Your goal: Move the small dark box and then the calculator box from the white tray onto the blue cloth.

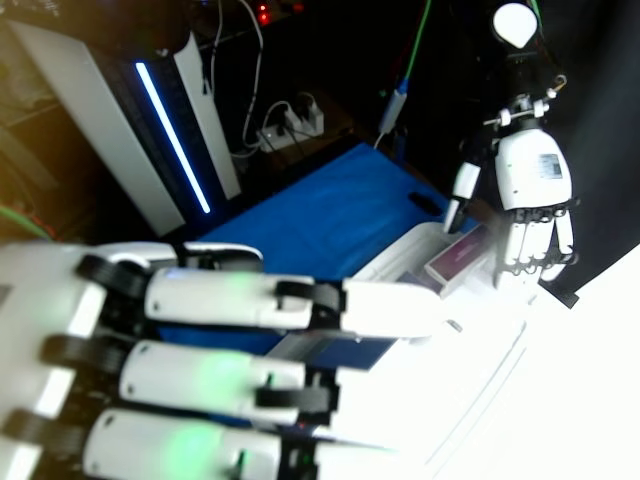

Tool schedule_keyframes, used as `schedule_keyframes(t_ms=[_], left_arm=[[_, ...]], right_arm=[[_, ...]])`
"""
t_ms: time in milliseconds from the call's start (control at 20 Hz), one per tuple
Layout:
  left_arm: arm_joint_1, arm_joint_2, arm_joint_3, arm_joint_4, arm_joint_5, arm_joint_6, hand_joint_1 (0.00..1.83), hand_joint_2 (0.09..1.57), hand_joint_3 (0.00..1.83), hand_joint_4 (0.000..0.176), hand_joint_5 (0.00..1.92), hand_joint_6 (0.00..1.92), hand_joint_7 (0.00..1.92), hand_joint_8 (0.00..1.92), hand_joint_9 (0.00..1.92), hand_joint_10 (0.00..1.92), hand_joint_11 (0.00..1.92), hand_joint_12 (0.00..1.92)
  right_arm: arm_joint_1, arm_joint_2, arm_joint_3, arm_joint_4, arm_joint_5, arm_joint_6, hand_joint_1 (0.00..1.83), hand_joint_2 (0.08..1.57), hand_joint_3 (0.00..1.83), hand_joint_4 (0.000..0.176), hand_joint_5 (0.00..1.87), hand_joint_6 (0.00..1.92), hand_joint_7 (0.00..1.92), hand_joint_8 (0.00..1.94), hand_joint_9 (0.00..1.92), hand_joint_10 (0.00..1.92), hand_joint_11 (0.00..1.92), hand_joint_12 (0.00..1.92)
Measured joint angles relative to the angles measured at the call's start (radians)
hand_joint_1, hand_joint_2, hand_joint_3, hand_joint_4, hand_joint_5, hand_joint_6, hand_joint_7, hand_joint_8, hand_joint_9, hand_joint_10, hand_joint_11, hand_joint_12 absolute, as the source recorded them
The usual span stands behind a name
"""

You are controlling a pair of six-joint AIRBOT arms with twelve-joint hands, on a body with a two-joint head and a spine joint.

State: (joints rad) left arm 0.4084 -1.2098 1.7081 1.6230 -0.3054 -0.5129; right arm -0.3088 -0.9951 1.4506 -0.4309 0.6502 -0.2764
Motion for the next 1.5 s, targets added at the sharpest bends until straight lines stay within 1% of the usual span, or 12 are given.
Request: schedule_keyframes(t_ms=[50,100,150,300,500,650,800,950,1050,1100,1350,1500], left_arm=[[0.002,-0.005,0.006,-0.002,-0.002,0.0,1.07,1.14,0.0,0.0,0.86,0.89,0.76,0.01,0.68,0.04,0.12,1.14],[0.003,-0.013,0.014,-0.008,-0.002,0.0,1.13,1.16,0.0,0.0,0.88,1.06,0.85,0.08,0.61,0.64,0.22,1.54],[0.008,-0.02,0.026,-0.027,-0.002,0.0,1.19,1.18,0.01,0.0,0.94,0.96,0.73,1.21,0.52,1.11,0.29,1.75],[0.009,-0.022,0.036,-0.046,0.0,-0.002,1.2,1.23,0.0,0.0,0.87,1.01,0.68,1.59,0.47,1.37,0.32,1.83],[0.009,-0.021,0.043,-0.105,0.011,0.021,1.09,1.15,0.0,0.0,0.91,1.08,0.49,0.9,0.31,1.27,0.11,1.82],[-0.019,0.0,0.026,-0.161,0.01,0.069,1.08,1.13,0.0,0.0,0.95,1.03,0.61,1.16,0.47,1.55,0.35,1.91],[-0.081,0.056,-0.027,-0.18,-0.014,0.094,1.01,1.17,0.0,0.083,0.87,1.15,0.58,0.82,0.39,1.06,0.13,1.62],[-0.117,0.109,-0.089,-0.154,-0.044,0.097,1.06,1.15,0.0,0.006,0.91,1.09,0.67,0.49,0.36,0.83,0.01,1.47],[-0.14,0.151,-0.14,-0.141,-0.068,0.098,1.05,1.15,0.0,0.022,0.9,1.11,0.75,0.3,0.48,0.67,0.09,1.52],[-0.15,0.176,-0.169,-0.134,-0.088,0.097,1.04,1.14,0.0,0.081,0.93,1.05,0.79,0.22,0.51,0.61,0.14,1.51],[-0.153,0.304,-0.299,-0.123,-0.153,0.099,1.02,1.17,0.0,0.052,0.87,1.14,0.76,0.33,0.4,0.83,0.0,1.56],[-0.153,0.38,-0.39,-0.126,-0.177,0.137,1.03,1.13,0.0,0.1,0.94,1.04,0.69,0.78,0.39,1.23,0.21,1.79]], right_arm=[[0.0,0.0,0.0,0.0,0.0,0.0,0.75,0.74,0.01,0.076,0.05,0.0,0.1,0.0,0.07,0.0,0.08,0.12],[0.0,-0.001,-0.002,0.0,0.0,0.0,0.75,0.73,0.01,0.066,0.04,0.0,0.09,0.0,0.07,0.0,0.08,0.13],[0.0,-0.001,-0.002,-0.001,0.002,0.0,0.75,0.73,0.01,0.07,0.04,0.0,0.09,0.0,0.07,0.0,0.08,0.12],[0.0,0.001,-0.002,0.0,0.003,0.0,0.76,0.74,0.01,0.042,0.0,0.0,0.09,0.0,0.07,0.0,0.07,0.12],[-0.002,0.0,-0.003,0.0,0.005,0.0,0.74,0.77,0.01,0.048,0.01,0.0,0.13,0.01,0.1,0.01,0.09,0.12],[-0.007,0.0,-0.005,-0.001,0.008,0.0,0.72,0.77,0.01,0.06,0.03,0.01,0.14,0.01,0.1,0.01,0.1,0.12],[-0.007,0.0,-0.005,0.0,0.007,0.0,0.77,0.72,0.0,0.069,0.06,0.02,0.13,0.0,0.08,0.0,0.05,0.09],[-0.007,-0.001,-0.005,0.0,0.01,0.0,0.76,0.69,0.0,0.087,0.07,0.01,0.14,0.01,0.09,0.01,0.04,0.09],[-0.007,-0.001,-0.005,-0.001,0.01,0.0,0.72,0.67,0.0,0.068,0.08,0.01,0.12,0.0,0.04,0.0,0.0,0.03],[-0.008,-0.001,-0.005,0.0,0.01,0.0,0.71,0.66,0.0,0.066,0.08,0.01,0.13,0.0,0.04,0.0,0.03,0.04],[-0.019,-0.005,-0.005,0.0,0.01,0.0,0.72,0.67,0.0,0.042,0.05,0.0,0.07,0.0,0.01,0.0,0.03,0.04],[-0.021,-0.006,-0.005,0.0,0.01,0.0,0.71,0.69,0.01,0.026,0.05,0.0,0.07,0.01,0.01,0.0,0.02,0.03]])
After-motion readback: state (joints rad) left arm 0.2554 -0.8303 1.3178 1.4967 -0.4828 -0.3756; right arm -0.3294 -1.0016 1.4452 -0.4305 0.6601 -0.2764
